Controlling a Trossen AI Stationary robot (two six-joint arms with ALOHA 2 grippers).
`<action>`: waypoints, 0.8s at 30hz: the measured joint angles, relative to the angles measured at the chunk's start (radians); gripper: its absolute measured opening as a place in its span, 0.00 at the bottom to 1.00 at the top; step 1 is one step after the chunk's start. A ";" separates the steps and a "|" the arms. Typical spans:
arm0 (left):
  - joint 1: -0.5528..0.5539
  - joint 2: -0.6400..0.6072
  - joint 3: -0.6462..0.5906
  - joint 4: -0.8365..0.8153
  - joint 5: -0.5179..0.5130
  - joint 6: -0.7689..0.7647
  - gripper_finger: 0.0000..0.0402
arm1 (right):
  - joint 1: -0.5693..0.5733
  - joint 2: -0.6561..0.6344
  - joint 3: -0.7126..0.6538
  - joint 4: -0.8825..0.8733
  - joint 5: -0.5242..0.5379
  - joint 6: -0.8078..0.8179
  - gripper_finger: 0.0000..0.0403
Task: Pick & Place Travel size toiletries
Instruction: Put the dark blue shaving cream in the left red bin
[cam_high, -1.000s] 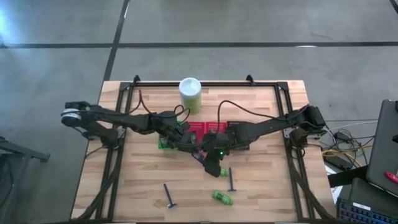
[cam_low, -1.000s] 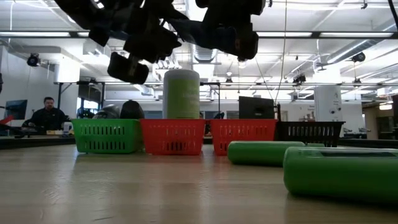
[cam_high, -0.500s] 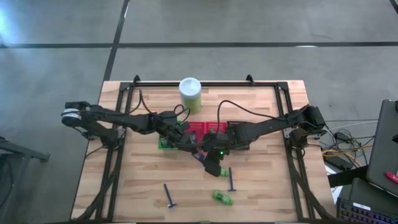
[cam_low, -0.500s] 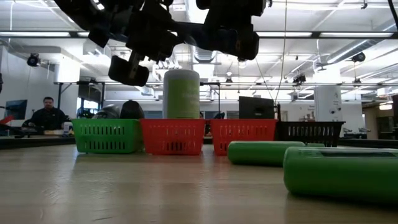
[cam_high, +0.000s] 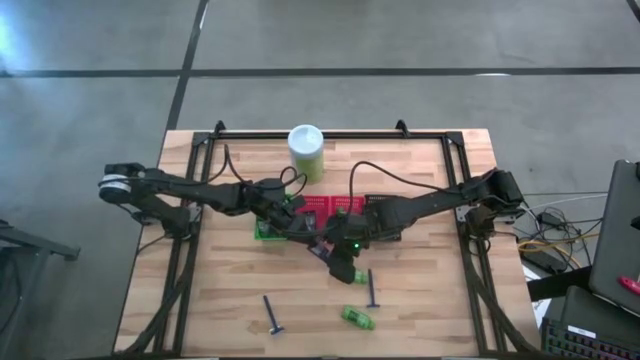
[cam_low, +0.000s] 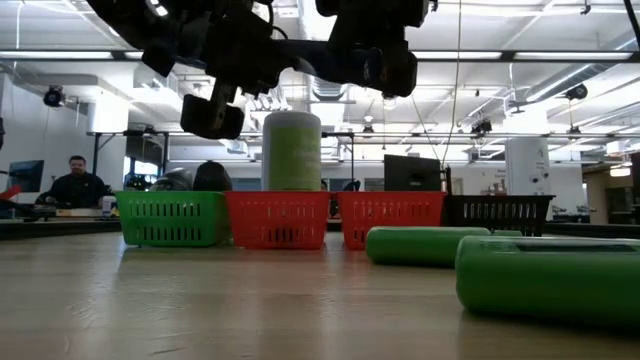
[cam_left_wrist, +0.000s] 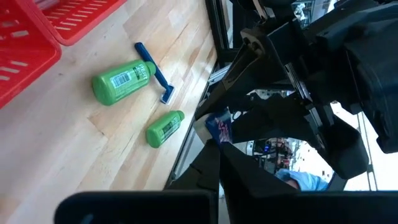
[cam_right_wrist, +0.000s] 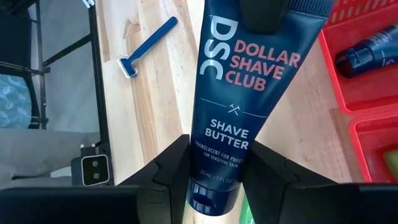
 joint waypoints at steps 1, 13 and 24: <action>0.000 0.000 0.000 0.000 0.000 0.003 0.02 | 0.000 0.000 0.000 -0.002 0.008 0.002 0.30; 0.001 0.000 -0.001 -0.068 -0.034 0.078 0.01 | 0.008 -0.044 0.000 -0.137 0.113 0.032 0.60; 0.002 -0.130 0.094 -0.461 -0.368 0.372 0.00 | 0.028 -0.191 0.000 -0.356 0.406 0.110 0.84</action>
